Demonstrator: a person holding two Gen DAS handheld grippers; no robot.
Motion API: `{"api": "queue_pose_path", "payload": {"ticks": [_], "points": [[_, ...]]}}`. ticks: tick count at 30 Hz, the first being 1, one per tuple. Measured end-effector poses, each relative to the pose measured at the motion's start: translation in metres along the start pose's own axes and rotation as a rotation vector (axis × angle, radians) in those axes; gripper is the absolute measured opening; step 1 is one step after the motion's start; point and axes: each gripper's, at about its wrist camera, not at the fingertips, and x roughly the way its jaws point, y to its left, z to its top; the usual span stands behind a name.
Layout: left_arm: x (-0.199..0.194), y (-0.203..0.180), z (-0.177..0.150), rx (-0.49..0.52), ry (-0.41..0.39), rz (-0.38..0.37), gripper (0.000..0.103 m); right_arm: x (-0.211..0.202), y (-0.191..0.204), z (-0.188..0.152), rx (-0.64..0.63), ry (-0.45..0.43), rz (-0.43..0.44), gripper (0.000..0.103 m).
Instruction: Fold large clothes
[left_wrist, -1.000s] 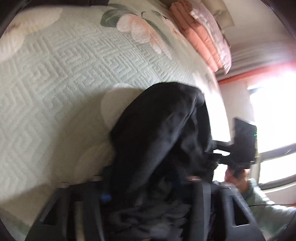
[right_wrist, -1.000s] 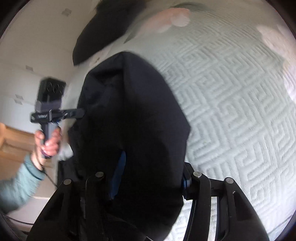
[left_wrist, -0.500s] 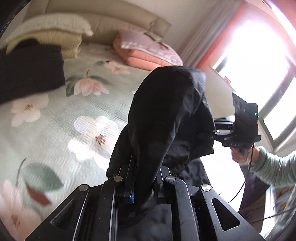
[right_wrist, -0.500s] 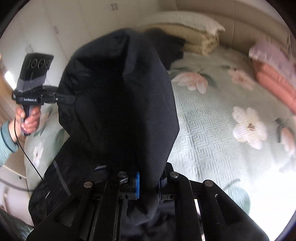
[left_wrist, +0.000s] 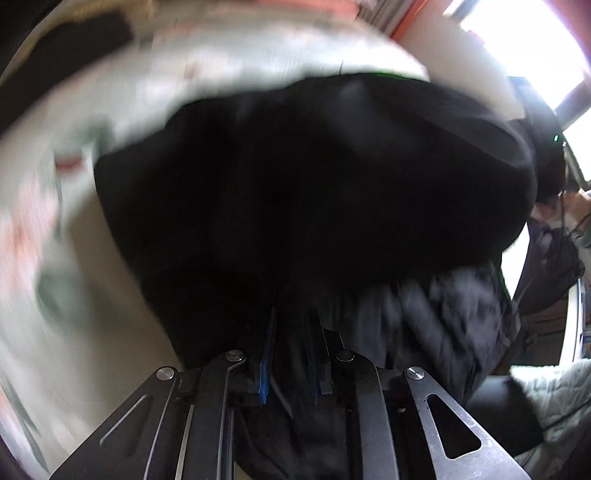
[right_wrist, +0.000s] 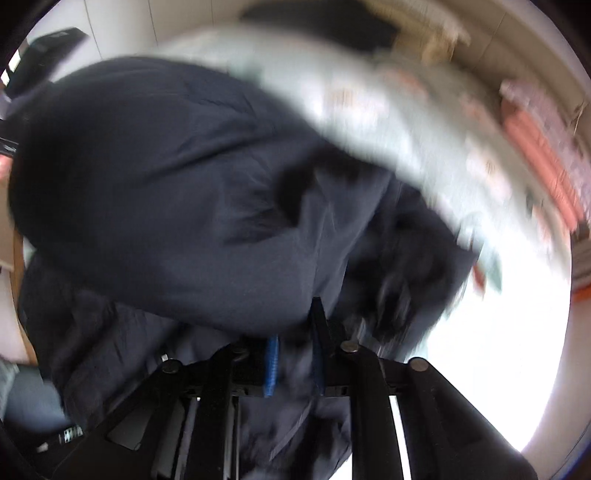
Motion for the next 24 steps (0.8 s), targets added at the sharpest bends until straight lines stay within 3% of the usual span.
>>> {"api": "queue_pose_path", "payload": {"ticks": [2, 5, 8, 11, 13, 14, 16, 19, 24], "points": [[0.003, 0.008, -0.018, -0.064, 0.036, 0.008, 0.017, 0.000, -0.008, -0.015, 0.032, 0.038, 0.009, 0.022], [-0.026, 0.011, -0.022, -0.113, -0.020, 0.024, 0.017, -0.025, -0.026, -0.019, 0.114, 0.029, 0.038, 0.027], [-0.084, 0.004, -0.007, -0.129, -0.168, 0.049, 0.018, -0.074, -0.044, -0.004, 0.187, -0.093, 0.073, 0.042], [-0.134, -0.008, 0.031, -0.111, -0.315, 0.043, 0.022, -0.113, -0.054, 0.029, 0.217, -0.228, 0.158, 0.059], [-0.152, -0.022, 0.061, -0.078, -0.389, 0.014, 0.032, -0.127, -0.051, 0.054, 0.203, -0.299, 0.206, 0.068], [-0.151, -0.026, 0.074, -0.073, -0.398, 0.000, 0.045, -0.128, -0.049, 0.071, 0.194, -0.325, 0.223, 0.069], [-0.139, -0.032, 0.097, -0.074, -0.385, -0.036, 0.047, -0.122, -0.039, 0.091, 0.181, -0.348, 0.230, 0.069], [-0.097, -0.040, 0.111, -0.074, -0.324, -0.076, 0.047, -0.089, -0.018, 0.109, 0.170, -0.310, 0.225, 0.069], [0.002, -0.031, 0.057, -0.166, -0.132, -0.101, 0.047, -0.009, 0.026, 0.093, 0.106, -0.125, 0.245, 0.069]]}}
